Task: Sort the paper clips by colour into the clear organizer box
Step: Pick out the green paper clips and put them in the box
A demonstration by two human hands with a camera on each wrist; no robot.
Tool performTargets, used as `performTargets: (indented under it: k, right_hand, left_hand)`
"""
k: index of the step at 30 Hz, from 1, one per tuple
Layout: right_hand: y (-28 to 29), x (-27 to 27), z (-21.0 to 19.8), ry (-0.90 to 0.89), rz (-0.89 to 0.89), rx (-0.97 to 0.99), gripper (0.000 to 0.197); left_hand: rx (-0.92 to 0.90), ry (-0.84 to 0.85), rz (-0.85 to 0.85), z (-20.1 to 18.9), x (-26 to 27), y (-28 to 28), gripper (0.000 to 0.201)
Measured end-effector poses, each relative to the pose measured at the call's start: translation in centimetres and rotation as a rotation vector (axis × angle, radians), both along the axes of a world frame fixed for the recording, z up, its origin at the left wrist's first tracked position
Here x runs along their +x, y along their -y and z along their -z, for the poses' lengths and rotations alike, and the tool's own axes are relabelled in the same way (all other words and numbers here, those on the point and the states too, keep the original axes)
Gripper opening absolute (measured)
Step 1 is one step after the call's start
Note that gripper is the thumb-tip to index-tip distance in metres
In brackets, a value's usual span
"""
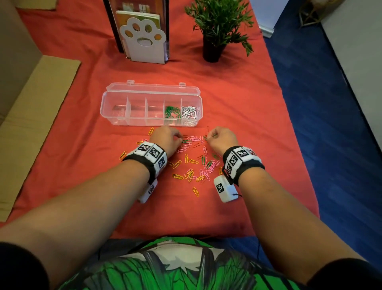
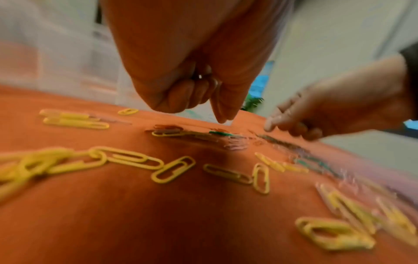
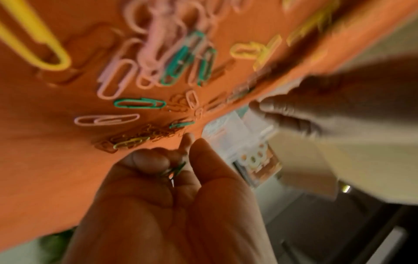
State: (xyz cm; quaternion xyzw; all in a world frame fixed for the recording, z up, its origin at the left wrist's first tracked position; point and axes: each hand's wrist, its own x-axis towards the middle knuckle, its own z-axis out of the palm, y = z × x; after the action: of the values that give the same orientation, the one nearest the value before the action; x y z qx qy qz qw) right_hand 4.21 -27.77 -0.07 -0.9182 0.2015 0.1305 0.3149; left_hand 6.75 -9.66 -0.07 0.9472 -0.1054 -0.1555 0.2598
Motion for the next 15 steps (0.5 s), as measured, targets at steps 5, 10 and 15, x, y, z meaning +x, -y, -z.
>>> performTargets:
  k: [5,10,15]
  right_hand:
    - [-1.1,-0.3,0.7,-0.027,-0.18,-0.179,0.02]
    - [-1.1,-0.5,0.5,-0.078,-0.163,-0.098,0.013]
    - [0.3,-0.8,0.6,-0.057,-0.004,0.053,0.02]
  left_hand:
    - [0.164,0.045,0.18,0.8,0.1,0.2,0.025]
    - [0.126,0.009,0.138,1.2,-0.1,-0.2,0.018]
    - [-0.117,-0.122,-0.064,0.8,-0.4,-0.9,0.014]
